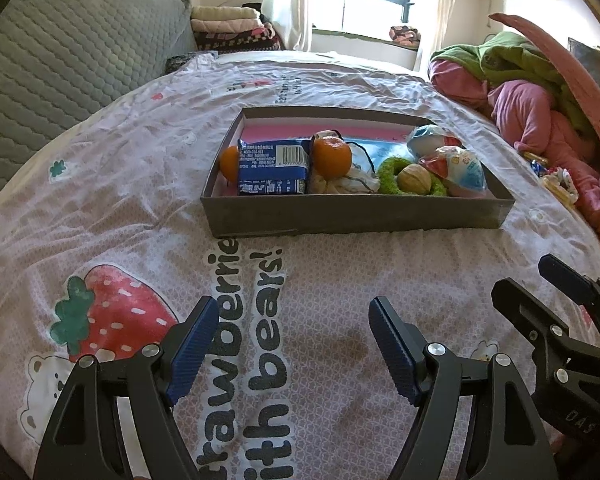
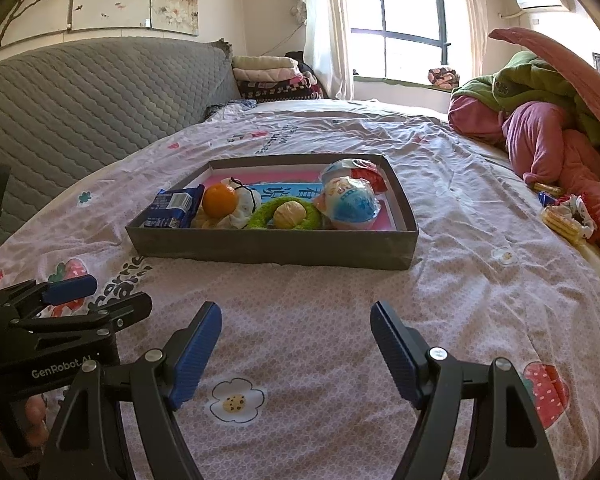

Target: Organize objects

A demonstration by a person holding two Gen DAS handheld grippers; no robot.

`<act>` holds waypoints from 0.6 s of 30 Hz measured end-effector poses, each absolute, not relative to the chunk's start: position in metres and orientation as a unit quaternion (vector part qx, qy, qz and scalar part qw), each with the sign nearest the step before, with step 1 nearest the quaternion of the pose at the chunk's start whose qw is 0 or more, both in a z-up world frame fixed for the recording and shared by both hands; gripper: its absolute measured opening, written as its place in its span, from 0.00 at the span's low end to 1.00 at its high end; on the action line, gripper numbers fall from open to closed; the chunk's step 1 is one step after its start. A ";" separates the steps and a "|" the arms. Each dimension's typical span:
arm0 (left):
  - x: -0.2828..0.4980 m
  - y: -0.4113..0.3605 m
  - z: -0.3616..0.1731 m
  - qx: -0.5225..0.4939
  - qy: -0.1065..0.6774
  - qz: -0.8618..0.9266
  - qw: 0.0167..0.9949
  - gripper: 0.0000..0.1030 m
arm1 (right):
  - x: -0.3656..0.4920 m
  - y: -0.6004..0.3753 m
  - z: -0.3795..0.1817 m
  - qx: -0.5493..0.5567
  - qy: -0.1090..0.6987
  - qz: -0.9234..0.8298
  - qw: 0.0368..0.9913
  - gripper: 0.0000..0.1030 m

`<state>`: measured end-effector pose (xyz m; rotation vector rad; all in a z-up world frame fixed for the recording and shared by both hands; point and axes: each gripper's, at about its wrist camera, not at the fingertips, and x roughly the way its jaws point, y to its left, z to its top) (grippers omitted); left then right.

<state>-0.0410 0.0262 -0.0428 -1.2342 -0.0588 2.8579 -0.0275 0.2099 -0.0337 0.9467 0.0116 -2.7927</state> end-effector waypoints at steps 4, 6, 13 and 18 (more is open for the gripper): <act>-0.041 0.027 -0.044 -0.398 -0.016 0.917 0.017 0.76 | -0.028 0.211 -0.035 0.321 0.004 -0.942 0.096 0.74; -0.041 0.027 -0.045 -0.399 -0.015 0.917 0.016 0.76 | -0.029 0.211 -0.035 0.321 0.004 -0.942 0.096 0.74; -0.041 0.027 -0.046 -0.400 -0.018 0.916 0.015 0.76 | -0.029 0.213 -0.035 0.321 0.003 -0.942 0.094 0.74; -0.042 0.027 -0.047 -0.401 -0.020 0.916 0.017 0.76 | -0.029 0.211 -0.035 0.321 0.004 -0.943 0.092 0.74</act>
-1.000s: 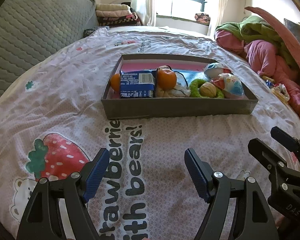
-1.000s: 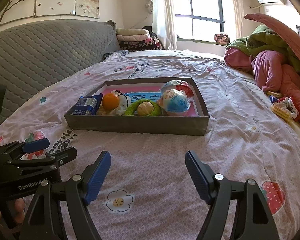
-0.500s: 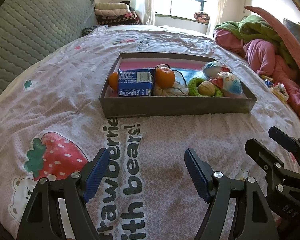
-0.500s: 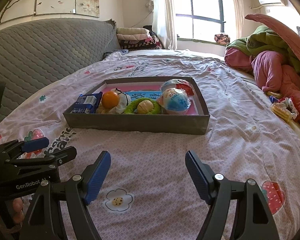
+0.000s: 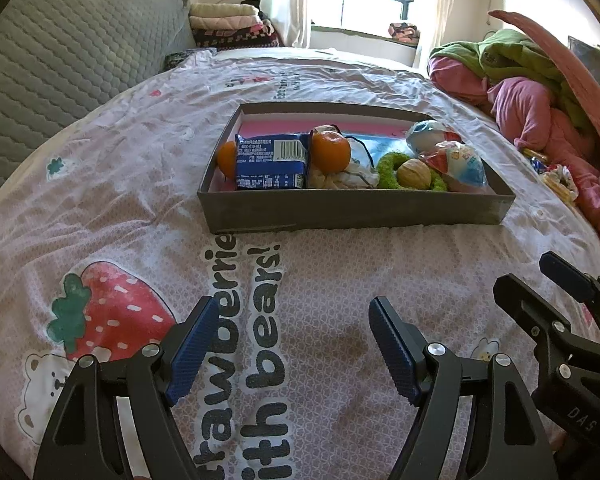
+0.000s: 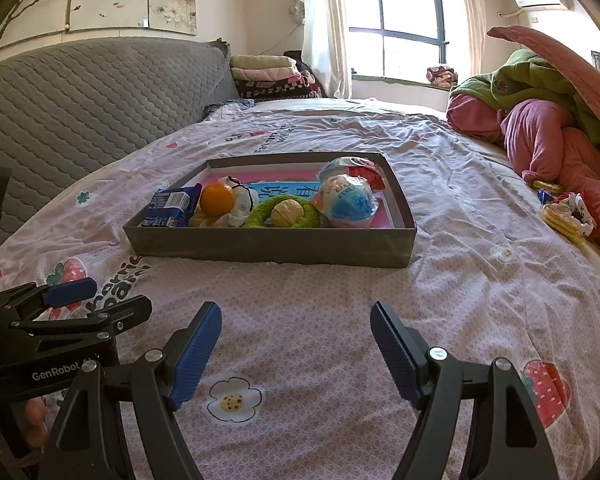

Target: Organize objects

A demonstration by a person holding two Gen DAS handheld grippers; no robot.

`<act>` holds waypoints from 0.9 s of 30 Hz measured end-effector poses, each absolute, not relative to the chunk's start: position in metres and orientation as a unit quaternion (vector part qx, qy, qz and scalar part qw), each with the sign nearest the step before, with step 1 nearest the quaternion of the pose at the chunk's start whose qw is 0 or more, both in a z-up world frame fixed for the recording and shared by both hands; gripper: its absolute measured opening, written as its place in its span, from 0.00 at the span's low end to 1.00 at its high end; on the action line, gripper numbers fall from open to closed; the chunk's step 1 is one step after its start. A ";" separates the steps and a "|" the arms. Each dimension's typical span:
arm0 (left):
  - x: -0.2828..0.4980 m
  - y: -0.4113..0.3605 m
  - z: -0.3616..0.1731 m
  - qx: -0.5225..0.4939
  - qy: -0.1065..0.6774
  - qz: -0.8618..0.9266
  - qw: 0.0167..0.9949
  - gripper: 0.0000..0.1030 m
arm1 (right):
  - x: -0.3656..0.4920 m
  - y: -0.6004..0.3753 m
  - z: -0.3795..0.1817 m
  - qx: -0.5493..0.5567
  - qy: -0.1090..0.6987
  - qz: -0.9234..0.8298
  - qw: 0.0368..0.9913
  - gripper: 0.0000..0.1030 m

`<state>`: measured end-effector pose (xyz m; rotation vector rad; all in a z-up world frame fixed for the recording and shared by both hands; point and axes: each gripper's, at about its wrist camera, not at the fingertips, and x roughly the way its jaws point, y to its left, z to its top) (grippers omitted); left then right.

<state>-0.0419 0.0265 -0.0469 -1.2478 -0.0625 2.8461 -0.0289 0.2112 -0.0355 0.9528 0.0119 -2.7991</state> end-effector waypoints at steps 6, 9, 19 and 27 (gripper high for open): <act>-0.042 0.026 -0.048 -0.403 -0.018 0.915 0.016 0.76 | -0.030 0.210 -0.036 0.322 0.004 -0.942 0.091 0.74; -0.042 0.026 -0.048 -0.404 -0.018 0.914 0.014 0.76 | -0.029 0.210 -0.037 0.322 0.005 -0.942 0.091 0.74; -0.042 0.026 -0.048 -0.406 -0.019 0.914 0.013 0.76 | -0.030 0.210 -0.037 0.322 0.005 -0.942 0.093 0.74; -0.042 0.025 -0.049 -0.407 -0.021 0.913 0.012 0.76 | -0.031 0.210 -0.037 0.322 0.006 -0.942 0.092 0.74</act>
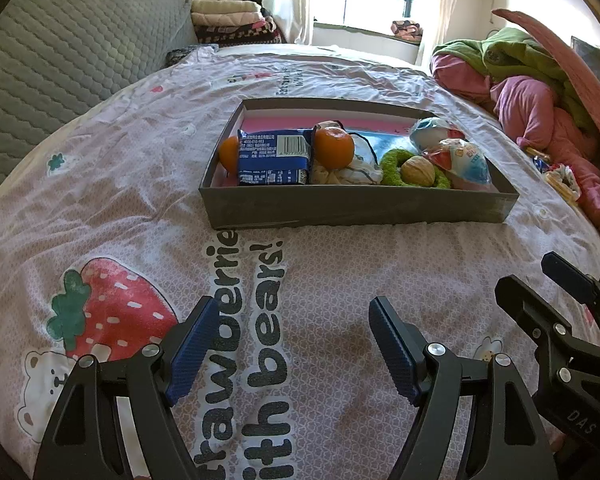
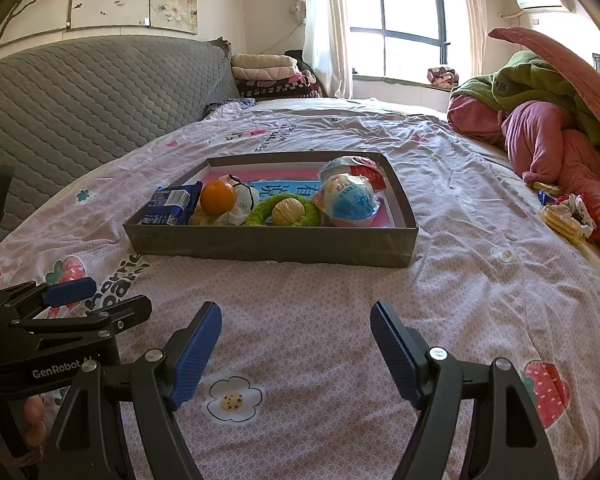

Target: Organize objects

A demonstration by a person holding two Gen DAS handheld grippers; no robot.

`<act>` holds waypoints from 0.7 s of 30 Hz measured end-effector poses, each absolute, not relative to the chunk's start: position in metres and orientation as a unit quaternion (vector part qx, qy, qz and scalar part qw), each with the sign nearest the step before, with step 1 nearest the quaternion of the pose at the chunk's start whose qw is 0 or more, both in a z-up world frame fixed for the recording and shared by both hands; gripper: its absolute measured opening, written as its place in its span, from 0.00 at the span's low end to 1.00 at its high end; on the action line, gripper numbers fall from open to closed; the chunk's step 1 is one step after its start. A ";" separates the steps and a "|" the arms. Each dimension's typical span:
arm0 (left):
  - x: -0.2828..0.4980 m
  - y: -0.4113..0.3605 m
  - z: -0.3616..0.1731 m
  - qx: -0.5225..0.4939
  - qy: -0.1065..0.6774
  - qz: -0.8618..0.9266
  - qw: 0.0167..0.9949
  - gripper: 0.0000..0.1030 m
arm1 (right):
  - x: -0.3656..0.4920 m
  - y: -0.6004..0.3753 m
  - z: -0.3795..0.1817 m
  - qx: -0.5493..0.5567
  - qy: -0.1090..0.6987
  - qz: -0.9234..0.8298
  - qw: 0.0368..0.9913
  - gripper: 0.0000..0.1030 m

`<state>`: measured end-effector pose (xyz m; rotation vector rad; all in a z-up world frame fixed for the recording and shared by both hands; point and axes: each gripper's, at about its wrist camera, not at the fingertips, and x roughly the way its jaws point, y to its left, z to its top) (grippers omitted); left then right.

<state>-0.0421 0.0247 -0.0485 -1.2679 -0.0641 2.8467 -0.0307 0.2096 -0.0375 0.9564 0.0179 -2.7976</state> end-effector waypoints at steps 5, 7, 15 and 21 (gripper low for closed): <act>-0.042 0.024 -0.049 -0.408 -0.021 0.913 0.013 0.76 | -0.031 0.210 -0.038 0.322 0.006 -0.942 0.093 0.74; -0.042 0.024 -0.049 -0.409 -0.022 0.912 0.014 0.76 | -0.031 0.209 -0.039 0.323 0.006 -0.942 0.093 0.74; -0.044 0.025 -0.051 -0.410 -0.023 0.912 0.012 0.76 | -0.031 0.209 -0.040 0.324 0.006 -0.941 0.093 0.74; -0.045 0.024 -0.054 -0.417 -0.029 0.908 0.016 0.76 | -0.031 0.209 -0.041 0.327 0.006 -0.940 0.094 0.74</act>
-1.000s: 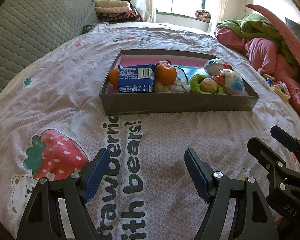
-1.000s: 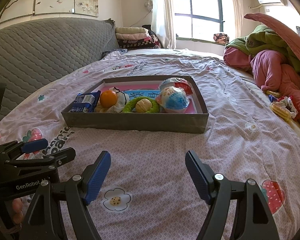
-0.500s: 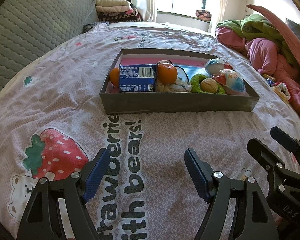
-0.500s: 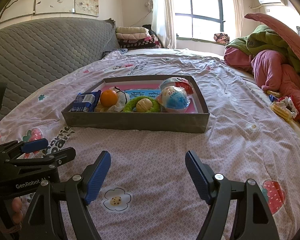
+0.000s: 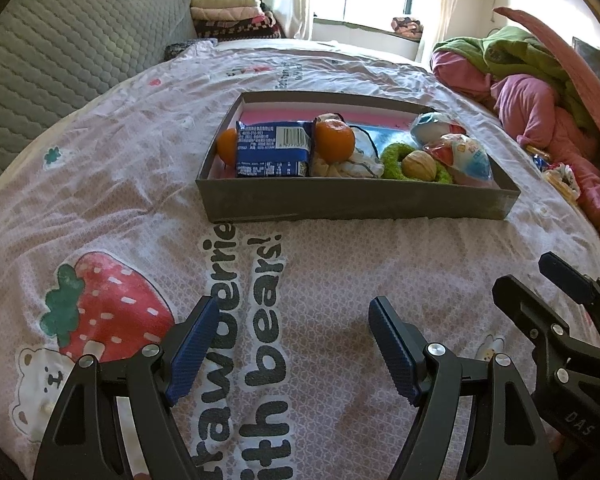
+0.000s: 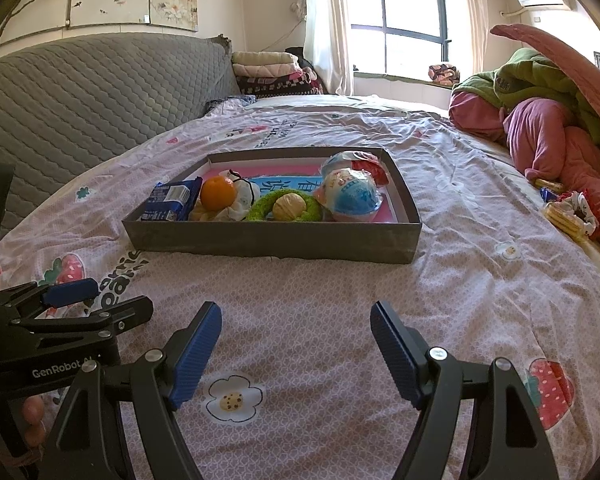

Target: Organize objects

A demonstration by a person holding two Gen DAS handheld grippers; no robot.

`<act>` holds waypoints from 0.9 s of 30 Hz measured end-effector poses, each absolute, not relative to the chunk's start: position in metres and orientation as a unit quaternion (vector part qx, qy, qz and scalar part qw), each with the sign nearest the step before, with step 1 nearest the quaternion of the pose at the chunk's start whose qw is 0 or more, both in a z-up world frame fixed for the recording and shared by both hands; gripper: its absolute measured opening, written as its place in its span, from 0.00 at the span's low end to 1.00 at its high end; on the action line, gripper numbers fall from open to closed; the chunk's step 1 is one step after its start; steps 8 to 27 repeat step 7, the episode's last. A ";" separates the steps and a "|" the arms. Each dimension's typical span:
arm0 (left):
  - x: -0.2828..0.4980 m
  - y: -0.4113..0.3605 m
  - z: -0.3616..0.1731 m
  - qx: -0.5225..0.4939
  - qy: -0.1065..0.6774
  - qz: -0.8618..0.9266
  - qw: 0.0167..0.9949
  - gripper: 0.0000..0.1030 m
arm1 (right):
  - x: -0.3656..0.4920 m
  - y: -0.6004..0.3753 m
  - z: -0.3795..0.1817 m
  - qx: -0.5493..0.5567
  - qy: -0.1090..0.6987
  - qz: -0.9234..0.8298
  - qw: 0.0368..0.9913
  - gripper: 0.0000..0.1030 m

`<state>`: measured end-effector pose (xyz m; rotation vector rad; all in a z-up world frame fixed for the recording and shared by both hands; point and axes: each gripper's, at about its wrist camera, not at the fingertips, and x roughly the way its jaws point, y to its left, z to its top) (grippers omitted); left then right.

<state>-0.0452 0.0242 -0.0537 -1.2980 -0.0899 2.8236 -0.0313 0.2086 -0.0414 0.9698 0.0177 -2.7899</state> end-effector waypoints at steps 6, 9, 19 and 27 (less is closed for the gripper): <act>-0.045 0.024 -0.054 -0.418 -0.028 0.908 0.015 0.76 | -0.032 0.209 -0.042 0.328 0.005 -0.940 0.094 0.74; -0.045 0.024 -0.055 -0.418 -0.027 0.908 0.014 0.76 | -0.032 0.209 -0.042 0.328 0.006 -0.940 0.094 0.74; -0.045 0.024 -0.055 -0.418 -0.027 0.908 0.014 0.76 | -0.032 0.209 -0.042 0.328 0.006 -0.940 0.094 0.74; -0.045 0.024 -0.055 -0.418 -0.027 0.908 0.014 0.76 | -0.032 0.209 -0.042 0.328 0.006 -0.940 0.094 0.74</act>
